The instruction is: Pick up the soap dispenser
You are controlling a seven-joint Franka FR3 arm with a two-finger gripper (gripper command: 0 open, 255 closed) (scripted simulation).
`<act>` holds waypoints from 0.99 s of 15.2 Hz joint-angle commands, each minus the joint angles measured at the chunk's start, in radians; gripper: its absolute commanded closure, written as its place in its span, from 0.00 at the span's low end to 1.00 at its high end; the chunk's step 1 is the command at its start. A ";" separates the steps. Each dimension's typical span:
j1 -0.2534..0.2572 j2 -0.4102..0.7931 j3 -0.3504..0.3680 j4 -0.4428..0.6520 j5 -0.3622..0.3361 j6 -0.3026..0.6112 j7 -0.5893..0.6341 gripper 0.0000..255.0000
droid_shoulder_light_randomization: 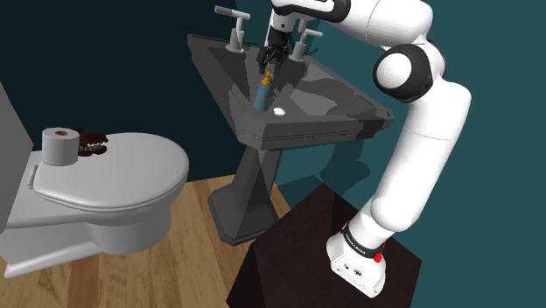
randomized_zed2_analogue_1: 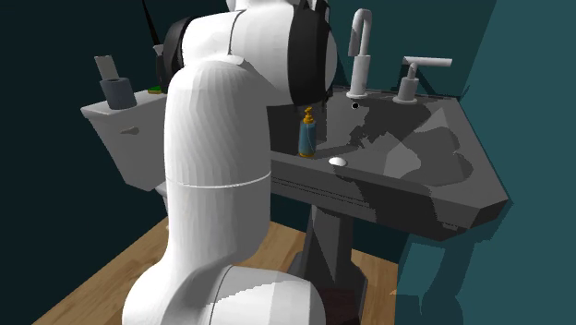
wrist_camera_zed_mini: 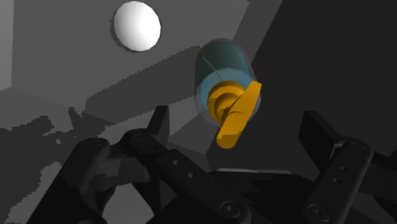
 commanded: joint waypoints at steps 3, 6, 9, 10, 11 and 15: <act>0.002 -0.008 0.000 -0.059 -0.001 0.052 0.000 0.00; 0.002 -0.007 0.001 -0.059 -0.001 0.053 0.000 1.00; 0.002 -0.007 0.001 -0.059 -0.001 0.052 0.001 1.00; 0.002 -0.007 0.001 -0.058 -0.001 0.052 0.001 1.00; 0.002 -0.007 0.001 -0.059 -0.001 0.052 0.000 1.00; 0.001 -0.006 0.000 -0.043 -0.001 0.038 0.000 1.00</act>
